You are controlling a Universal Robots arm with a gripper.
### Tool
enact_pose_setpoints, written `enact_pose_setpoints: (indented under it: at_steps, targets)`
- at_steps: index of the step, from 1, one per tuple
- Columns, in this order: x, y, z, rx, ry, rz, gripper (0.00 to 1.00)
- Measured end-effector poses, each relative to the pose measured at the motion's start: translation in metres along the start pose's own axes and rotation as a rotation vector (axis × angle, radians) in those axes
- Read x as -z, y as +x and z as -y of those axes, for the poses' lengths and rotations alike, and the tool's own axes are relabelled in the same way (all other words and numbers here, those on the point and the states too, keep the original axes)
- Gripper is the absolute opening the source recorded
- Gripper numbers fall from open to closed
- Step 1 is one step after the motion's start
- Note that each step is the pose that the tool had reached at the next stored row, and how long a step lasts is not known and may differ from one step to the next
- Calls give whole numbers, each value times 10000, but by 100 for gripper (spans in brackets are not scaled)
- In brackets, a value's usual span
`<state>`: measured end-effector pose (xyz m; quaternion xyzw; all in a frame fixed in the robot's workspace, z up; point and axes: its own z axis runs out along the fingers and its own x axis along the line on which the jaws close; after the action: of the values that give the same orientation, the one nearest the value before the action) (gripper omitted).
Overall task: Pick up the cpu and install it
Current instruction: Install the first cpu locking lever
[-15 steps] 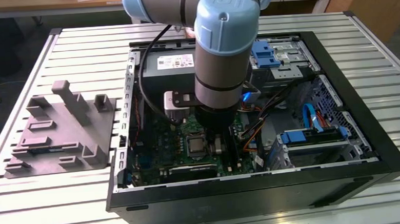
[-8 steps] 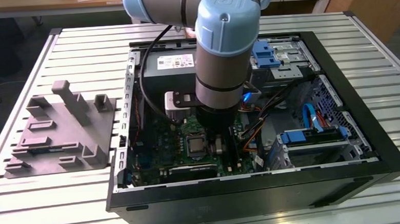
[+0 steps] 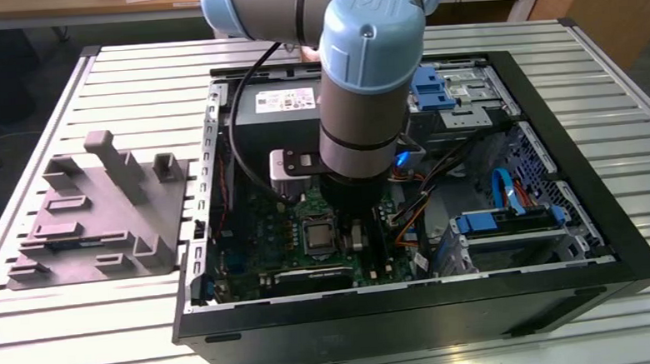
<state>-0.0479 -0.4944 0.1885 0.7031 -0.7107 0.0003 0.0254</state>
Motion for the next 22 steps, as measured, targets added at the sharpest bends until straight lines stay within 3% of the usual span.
enact_pose_setpoints:
  at_steps: [6,18,22]
  targets:
    - [2,0,1,1,1,17,11]
    - [123,4,-4,2,0,26,11]
    - [128,4,-4,2,0,25,11]
